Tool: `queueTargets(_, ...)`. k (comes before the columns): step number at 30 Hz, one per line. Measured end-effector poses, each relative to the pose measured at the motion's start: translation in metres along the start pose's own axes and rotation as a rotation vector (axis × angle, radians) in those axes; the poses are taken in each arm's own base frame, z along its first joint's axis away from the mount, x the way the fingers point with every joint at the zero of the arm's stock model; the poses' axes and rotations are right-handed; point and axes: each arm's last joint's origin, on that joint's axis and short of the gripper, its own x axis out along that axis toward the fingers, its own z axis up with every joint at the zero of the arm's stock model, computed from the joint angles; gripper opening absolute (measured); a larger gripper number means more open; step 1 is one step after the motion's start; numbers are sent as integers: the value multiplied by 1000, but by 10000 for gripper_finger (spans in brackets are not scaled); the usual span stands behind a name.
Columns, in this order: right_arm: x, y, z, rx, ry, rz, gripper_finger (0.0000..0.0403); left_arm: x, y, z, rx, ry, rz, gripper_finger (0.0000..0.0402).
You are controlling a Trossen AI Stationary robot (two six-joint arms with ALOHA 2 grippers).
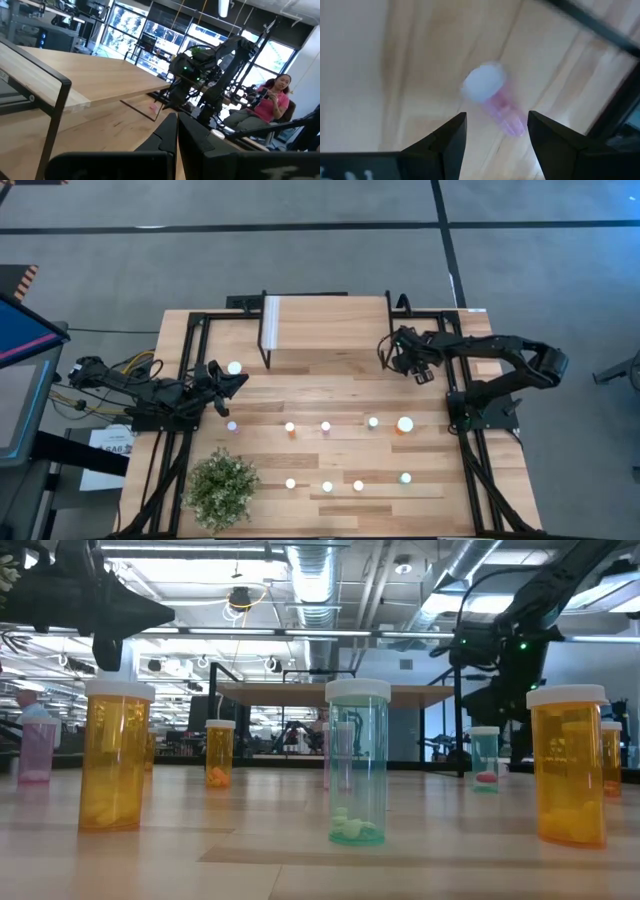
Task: Pick and place medicine bottles onto shelf by color
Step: Put the small pink pill bottle on the shelf
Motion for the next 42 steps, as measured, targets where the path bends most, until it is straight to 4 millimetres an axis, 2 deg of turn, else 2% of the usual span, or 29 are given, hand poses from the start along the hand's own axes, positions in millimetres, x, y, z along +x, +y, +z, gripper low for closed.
queueTargets(10,9,-2,3,9,16,3,224,0,0,0,-8,0,-1,0)
queueTargets(16,10,0,0,64,15,37,194,0,0,0,-18,1,-2,0)
queueTargets(23,15,1,-10,213,-6,141,152,0,0,0,-19,1,-2,0)
queueTargets(33,22,3,-13,303,27,220,140,0,0,0,-20,0,-3,0)
queueTargets(37,13,1,-15,333,54,228,126,0,0,0,-20,1,-3,0)
queueTargets(42,-8,-6,-19,349,71,228,115,0,0,0,-20,0,-4,0)
